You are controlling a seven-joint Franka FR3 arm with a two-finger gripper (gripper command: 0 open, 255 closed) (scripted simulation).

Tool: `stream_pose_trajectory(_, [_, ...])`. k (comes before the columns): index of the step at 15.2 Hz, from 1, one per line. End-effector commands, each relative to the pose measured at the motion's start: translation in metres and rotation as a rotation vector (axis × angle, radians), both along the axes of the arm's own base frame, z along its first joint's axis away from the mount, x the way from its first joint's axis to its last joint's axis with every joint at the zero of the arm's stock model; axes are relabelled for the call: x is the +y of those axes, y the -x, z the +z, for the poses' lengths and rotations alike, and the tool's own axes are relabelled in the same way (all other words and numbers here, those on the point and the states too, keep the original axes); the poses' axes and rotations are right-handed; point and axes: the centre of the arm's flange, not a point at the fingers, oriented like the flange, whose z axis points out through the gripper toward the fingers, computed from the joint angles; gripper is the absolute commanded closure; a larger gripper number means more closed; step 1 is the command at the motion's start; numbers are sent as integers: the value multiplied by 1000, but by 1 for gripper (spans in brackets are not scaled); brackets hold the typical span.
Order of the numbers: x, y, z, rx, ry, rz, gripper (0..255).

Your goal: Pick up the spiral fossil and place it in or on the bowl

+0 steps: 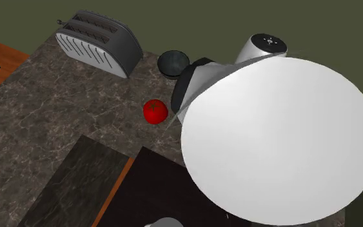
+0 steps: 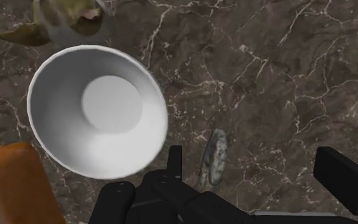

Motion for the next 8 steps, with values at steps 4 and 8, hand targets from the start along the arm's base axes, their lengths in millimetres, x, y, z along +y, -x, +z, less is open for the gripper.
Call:
stream_pose_trajectory(4, [-1,-34,-59,3,8,-13,0])
stream_pose_trajectory(8, [-3,-59,-106,7,14,-24,0])
